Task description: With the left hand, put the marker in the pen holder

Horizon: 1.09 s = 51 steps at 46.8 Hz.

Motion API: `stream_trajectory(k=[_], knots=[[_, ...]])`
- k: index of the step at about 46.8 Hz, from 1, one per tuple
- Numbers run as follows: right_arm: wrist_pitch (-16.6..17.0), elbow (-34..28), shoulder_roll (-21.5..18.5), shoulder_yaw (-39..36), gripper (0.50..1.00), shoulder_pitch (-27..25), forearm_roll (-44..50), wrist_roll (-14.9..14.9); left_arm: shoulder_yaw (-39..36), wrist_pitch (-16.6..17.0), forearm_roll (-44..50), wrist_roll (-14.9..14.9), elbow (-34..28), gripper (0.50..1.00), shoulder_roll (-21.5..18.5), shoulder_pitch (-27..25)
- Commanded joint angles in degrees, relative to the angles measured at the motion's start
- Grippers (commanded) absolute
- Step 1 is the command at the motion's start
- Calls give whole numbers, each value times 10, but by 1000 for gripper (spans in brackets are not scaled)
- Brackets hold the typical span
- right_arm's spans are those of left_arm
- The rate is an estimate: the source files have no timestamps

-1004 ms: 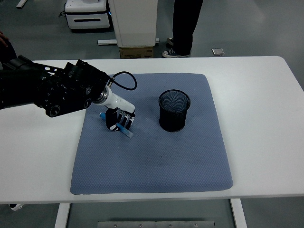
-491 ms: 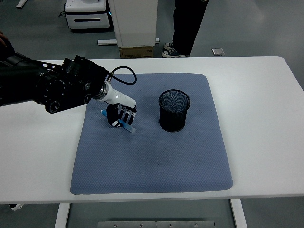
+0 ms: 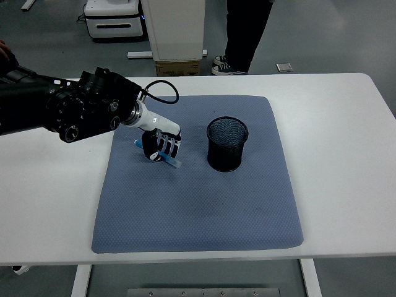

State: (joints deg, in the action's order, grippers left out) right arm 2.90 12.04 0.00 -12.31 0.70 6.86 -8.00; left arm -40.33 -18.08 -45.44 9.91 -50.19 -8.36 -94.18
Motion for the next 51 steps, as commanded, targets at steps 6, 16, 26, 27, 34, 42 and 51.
stream_trajectory(k=[6, 16, 26, 27, 34, 42, 51], knots=[[0, 0, 0, 0, 1000, 0, 0, 0, 9, 1, 1, 0, 4, 500, 0, 0], [0, 0, 0, 0, 1000, 0, 0, 0, 18, 1, 9, 0, 9, 500, 0, 0], [0, 0, 0, 0, 1000, 0, 0, 0, 25, 1, 38, 0, 9, 500, -1, -7], [0, 0, 0, 0, 1000, 0, 0, 0, 28, 2, 40, 0, 9, 500, -1, -8], [0, 0, 0, 0, 1000, 0, 0, 0, 44, 1, 48, 0, 9, 500, -2, -15], [0, 0, 0, 0, 1000, 0, 0, 0, 47, 1, 67, 1, 9, 500, -3, -27], [0, 0, 0, 1, 1000, 0, 0, 0, 49, -2, 83, 1, 9, 500, -3, -43]])
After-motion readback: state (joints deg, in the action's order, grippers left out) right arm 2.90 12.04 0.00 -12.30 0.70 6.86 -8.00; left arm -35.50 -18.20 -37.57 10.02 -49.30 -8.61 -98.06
